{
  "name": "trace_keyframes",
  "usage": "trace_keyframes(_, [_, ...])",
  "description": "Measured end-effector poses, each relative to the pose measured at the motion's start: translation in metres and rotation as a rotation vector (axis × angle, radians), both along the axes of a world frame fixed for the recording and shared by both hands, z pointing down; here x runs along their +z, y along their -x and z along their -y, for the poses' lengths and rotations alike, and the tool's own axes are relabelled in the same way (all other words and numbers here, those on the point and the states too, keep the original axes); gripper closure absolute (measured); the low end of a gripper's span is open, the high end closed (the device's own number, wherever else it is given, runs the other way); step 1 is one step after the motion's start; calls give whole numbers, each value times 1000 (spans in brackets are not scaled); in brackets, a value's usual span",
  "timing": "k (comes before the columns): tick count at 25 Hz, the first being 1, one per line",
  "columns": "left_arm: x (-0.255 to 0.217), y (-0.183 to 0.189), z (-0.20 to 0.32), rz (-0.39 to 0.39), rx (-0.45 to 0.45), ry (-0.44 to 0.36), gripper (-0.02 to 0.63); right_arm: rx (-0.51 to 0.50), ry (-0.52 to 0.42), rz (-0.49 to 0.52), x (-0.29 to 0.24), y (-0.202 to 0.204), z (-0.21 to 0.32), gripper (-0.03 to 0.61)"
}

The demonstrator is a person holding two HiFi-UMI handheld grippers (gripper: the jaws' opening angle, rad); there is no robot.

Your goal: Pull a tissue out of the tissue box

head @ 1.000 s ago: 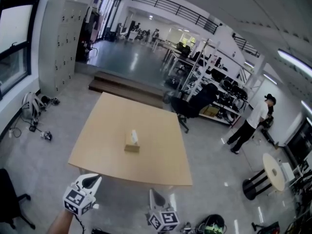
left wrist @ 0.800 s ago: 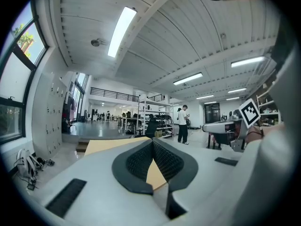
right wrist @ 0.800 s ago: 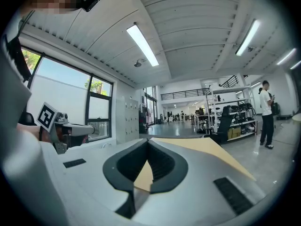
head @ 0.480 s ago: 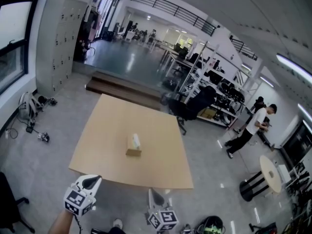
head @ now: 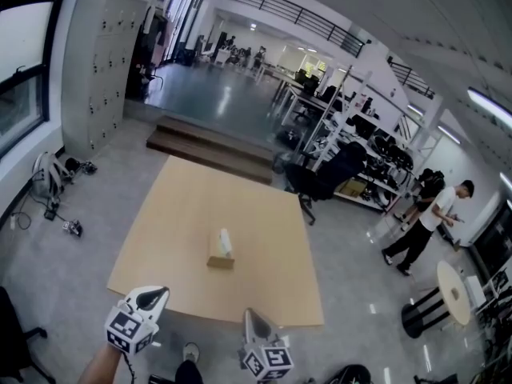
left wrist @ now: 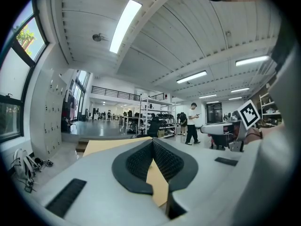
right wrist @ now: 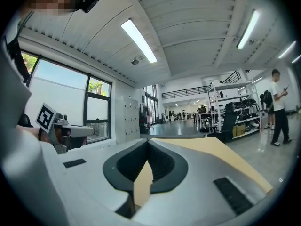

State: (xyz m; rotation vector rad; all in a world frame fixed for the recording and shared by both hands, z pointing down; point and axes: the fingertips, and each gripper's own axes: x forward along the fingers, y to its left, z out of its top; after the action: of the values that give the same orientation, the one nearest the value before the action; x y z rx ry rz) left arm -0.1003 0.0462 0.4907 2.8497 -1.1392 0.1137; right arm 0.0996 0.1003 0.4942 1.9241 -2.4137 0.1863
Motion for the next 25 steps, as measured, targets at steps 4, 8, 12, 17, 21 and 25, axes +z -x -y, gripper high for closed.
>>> trace_keyframes(4, [5, -20, 37, -11, -14, 15, 606, -11, 11, 11, 6, -20, 39, 575])
trace_keyframes(8, [3, -39, 76, -3, -26, 18, 606, -28, 28, 13, 9, -38, 82, 575])
trace_keyframes(12, [3, -56, 114, 4, -37, 11, 606, -29, 33, 18, 12, -58, 122, 575])
trace_keyframes(17, [8, -68, 158, -17, -75, 32, 606, -64, 48, 34, 17, -72, 165, 575])
trace_keyframes(21, [10, -86, 188, -2, -68, 30, 606, -71, 46, 45, 24, -87, 197, 575])
trace_keyframes(25, [14, -93, 214, 2, -88, 41, 606, -93, 49, 50, 27, -92, 222, 575])
